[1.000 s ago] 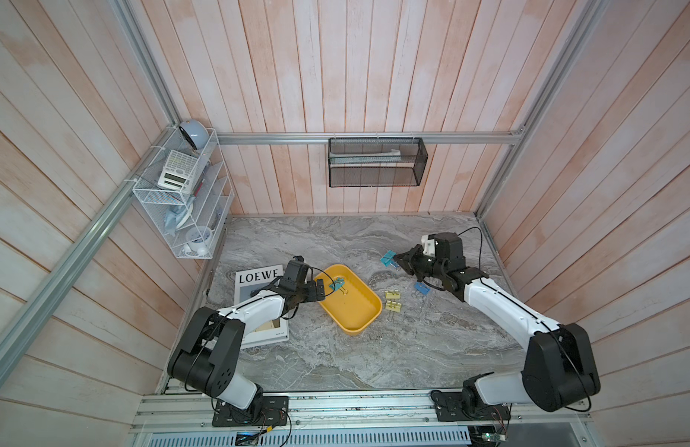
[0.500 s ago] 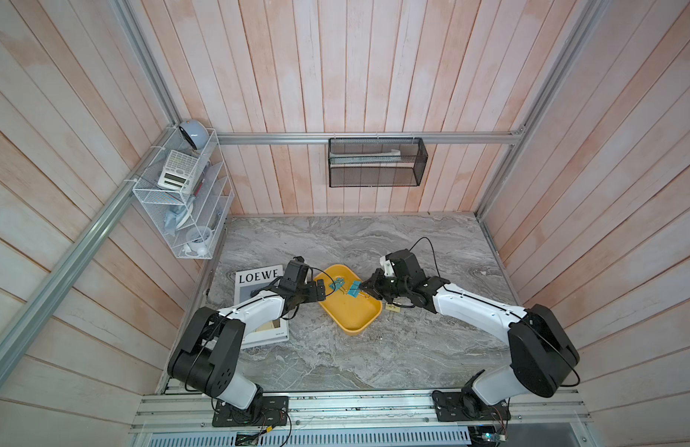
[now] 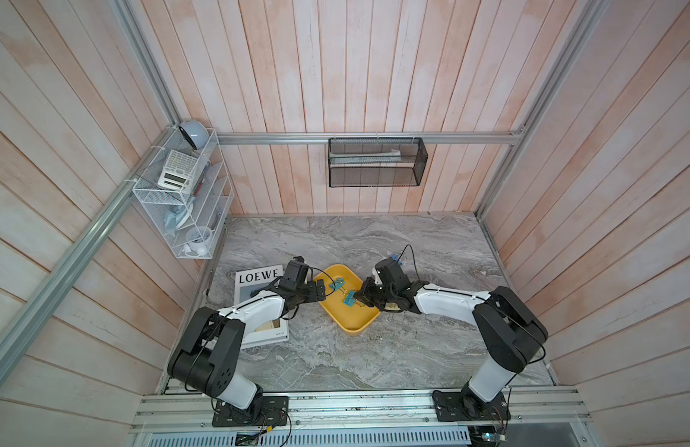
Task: Put the binder clips in the storage box
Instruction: Place the binder clip in the storage box.
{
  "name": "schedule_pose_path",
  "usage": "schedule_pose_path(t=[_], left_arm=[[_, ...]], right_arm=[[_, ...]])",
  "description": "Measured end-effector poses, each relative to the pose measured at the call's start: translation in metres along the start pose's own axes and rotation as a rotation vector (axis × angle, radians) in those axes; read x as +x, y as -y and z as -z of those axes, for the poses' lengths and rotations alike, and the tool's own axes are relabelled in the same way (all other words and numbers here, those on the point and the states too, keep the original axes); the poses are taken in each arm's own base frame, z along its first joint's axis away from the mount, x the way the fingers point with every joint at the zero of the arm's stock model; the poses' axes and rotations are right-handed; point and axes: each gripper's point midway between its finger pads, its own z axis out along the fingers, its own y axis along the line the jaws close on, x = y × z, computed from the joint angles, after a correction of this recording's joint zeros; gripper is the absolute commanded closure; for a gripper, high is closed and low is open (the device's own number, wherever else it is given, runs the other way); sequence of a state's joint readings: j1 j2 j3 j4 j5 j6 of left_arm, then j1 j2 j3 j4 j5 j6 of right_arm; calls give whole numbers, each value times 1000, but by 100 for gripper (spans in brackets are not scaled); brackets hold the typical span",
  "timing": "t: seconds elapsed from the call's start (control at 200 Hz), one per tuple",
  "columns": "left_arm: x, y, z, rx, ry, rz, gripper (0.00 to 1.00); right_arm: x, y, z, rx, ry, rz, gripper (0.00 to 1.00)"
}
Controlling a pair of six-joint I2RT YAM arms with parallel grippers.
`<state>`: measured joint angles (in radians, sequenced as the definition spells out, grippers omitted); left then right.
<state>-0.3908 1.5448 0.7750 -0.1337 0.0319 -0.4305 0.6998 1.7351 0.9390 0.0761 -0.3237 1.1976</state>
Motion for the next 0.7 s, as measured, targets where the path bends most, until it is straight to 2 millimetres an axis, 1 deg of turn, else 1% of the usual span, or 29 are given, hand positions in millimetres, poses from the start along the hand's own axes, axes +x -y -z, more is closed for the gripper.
schedule_pose_path(t=[0.13, 0.325, 0.5, 0.7], left_arm=[[0, 1, 0, 4, -2, 0, 0], [1, 2, 0, 12, -6, 0, 0], [1, 2, 0, 11, -6, 0, 0], [3, 1, -2, 9, -11, 0, 0]], right_arm=[[-7, -6, -10, -4, 8, -4, 100], [-16, -20, -16, -32, 28, 6, 100], [-20, -18, -24, -36, 36, -2, 100], [-28, -28, -31, -78, 53, -17, 100]])
